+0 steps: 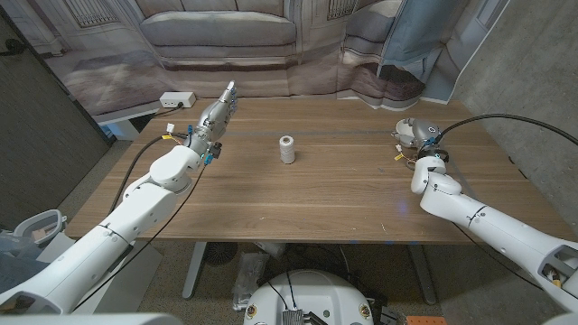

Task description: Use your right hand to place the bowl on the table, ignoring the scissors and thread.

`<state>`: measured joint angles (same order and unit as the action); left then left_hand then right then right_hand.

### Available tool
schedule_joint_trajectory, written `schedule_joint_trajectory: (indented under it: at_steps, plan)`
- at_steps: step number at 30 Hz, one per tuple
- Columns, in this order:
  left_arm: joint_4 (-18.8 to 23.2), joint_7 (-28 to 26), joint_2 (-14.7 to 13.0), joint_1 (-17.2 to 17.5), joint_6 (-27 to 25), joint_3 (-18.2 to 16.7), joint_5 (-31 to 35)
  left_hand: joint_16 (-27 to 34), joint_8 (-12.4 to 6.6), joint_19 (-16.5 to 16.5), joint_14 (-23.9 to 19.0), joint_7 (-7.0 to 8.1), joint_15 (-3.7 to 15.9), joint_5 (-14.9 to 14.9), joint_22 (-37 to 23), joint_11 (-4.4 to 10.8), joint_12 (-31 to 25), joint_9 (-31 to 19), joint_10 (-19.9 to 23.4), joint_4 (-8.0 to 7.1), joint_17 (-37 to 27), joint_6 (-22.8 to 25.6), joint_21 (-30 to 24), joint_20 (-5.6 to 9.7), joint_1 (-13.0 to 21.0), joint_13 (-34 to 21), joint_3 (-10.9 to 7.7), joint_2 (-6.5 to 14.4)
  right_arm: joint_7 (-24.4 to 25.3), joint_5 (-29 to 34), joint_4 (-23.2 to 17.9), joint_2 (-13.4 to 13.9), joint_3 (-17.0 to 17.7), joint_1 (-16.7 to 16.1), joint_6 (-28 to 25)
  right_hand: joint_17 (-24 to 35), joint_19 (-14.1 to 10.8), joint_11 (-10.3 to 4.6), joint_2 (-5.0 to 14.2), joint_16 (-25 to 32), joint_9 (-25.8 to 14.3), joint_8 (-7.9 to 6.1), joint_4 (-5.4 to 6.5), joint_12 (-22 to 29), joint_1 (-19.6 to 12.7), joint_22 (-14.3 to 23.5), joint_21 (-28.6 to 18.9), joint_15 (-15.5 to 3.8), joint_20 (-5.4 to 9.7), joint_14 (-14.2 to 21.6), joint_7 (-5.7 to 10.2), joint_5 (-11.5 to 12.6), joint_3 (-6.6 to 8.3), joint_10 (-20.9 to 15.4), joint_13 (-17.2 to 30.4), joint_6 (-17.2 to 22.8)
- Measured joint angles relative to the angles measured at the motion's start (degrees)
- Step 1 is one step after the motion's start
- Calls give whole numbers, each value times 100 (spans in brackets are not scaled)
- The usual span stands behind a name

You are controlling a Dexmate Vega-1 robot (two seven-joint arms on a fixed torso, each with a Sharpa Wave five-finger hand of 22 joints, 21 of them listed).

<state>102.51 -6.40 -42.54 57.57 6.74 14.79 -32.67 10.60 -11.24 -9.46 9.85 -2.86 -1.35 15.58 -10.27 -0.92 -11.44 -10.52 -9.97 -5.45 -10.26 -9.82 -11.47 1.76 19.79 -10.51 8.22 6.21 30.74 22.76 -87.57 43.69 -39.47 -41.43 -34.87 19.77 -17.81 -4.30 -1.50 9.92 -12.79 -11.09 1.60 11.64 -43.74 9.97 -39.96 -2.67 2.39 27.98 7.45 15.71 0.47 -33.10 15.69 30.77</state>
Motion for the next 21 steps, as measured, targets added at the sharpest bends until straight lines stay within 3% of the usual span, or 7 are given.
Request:
schedule_joint_trajectory:
  at_steps: [13,21]
  plan:
    - [43,-30,-3,28,-6,4,9,0,0,0,0,0,0,0,0,0,0,0,0,0,0,0,0,0,0,0,0,0,-134,-145,-284,234,268,-127,608,-113,335,42,0,0,30,0,0,0,0,-11,248,5,-13,-270,12,65,0,120,-41,-29]
    - [80,-65,-7,55,-14,4,26,0,0,0,0,0,0,0,1,0,0,0,0,0,0,0,0,0,0,0,0,0,-261,-261,-346,357,456,-155,1102,-143,407,61,1,0,30,0,0,0,0,-11,314,-7,-24,-356,12,66,0,140,-54,-29]
